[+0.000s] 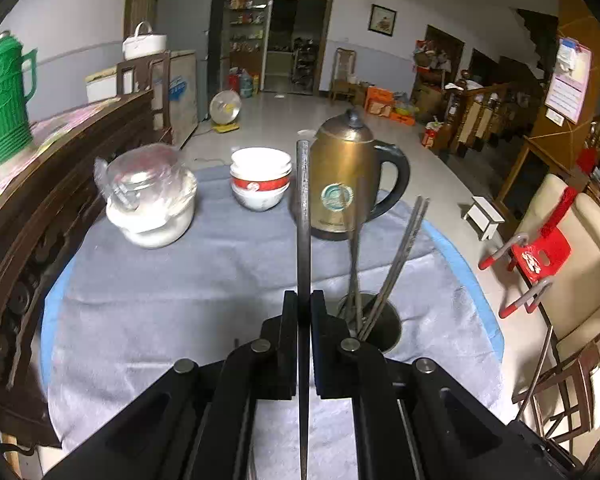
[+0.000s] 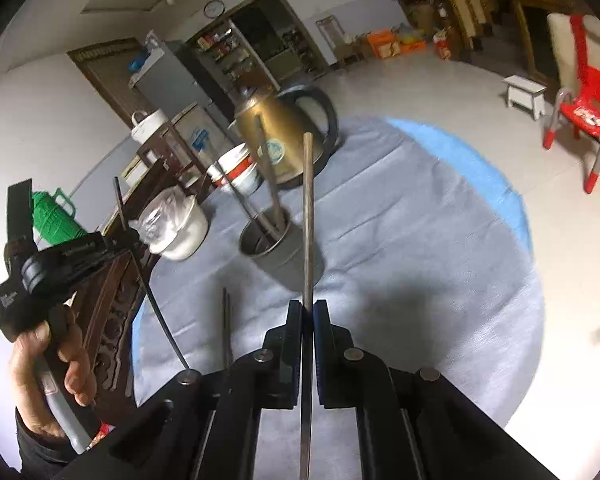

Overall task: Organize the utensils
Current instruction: 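Lift both held chopsticks upright and carry them toward the grey cup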

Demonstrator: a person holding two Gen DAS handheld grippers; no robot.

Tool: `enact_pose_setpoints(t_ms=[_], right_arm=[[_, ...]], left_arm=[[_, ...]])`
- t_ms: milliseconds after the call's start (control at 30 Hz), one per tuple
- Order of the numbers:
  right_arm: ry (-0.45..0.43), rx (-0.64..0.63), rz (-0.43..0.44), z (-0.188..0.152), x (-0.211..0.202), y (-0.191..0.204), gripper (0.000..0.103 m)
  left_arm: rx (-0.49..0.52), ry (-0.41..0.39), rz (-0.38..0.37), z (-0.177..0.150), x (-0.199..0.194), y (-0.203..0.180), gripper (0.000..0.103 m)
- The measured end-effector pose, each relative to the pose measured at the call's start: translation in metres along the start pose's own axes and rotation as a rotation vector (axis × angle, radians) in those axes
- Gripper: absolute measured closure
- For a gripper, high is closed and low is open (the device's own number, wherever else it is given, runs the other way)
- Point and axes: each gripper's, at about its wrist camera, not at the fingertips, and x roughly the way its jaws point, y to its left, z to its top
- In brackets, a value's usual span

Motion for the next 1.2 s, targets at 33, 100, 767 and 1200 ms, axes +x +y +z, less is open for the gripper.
enact_pose_setpoints(t_ms=[33,100,767,1200], right_arm=[[-0.003,0.011,-0.006,-0.001,-0.001,-0.003,0.097],[-0.003,0.022,-0.020,-0.002,0.000,-0.006,0.097],[-0.145,0.066,0.103,0.048,0.004,-0.006,0.097],[-0.236,-0.002,0.066,0.068,0.002,0.037,0.097]], left_arm=[[0.002,0.003,-0.009,0.000,0.002,-0.002,0.097],[0.007,0.008,-0.027,0.001,0.006,-0.002,0.097],[-0.080,-0.094,-0.061,0.013,-0.020,0.016,0.097],[-0.045,-0.111,-0.017,0.012,-0.006,0.027,0.097]])
